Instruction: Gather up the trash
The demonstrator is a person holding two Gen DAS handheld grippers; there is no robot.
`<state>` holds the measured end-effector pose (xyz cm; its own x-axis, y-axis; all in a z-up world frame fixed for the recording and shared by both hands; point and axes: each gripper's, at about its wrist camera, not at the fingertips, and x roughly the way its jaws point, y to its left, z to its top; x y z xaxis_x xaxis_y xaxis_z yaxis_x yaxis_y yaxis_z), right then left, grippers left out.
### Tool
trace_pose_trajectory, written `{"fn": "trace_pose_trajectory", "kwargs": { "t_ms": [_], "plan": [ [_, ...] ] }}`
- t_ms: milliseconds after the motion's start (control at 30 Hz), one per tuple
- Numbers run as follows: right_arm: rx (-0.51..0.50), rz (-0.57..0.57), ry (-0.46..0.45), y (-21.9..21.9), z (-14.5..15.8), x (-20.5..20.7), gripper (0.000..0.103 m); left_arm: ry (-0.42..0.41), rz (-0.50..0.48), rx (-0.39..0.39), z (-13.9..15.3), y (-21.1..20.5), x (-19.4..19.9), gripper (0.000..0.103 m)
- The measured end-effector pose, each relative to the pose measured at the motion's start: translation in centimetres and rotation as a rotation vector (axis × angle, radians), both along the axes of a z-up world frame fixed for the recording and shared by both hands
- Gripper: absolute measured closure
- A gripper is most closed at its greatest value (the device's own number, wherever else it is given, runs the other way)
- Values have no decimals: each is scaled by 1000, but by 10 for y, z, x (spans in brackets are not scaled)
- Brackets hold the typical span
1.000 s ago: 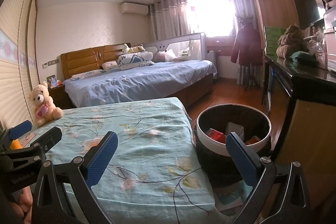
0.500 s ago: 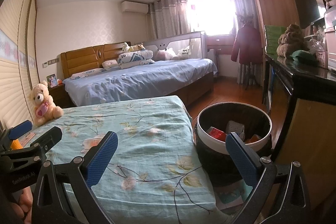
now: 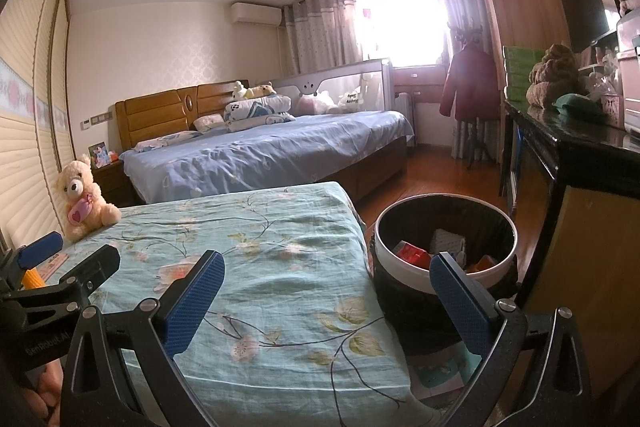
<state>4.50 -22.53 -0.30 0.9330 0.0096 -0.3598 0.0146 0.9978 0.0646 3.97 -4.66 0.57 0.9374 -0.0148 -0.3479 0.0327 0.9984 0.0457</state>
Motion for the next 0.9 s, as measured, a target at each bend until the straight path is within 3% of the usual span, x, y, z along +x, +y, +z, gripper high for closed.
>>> {"fn": "trace_pose_trajectory", "kwargs": {
  "t_ms": [900],
  "plan": [
    [5, 11, 21, 5, 1, 1, 0, 22, -17, -5, -6, 3, 5, 0]
  ]
}}
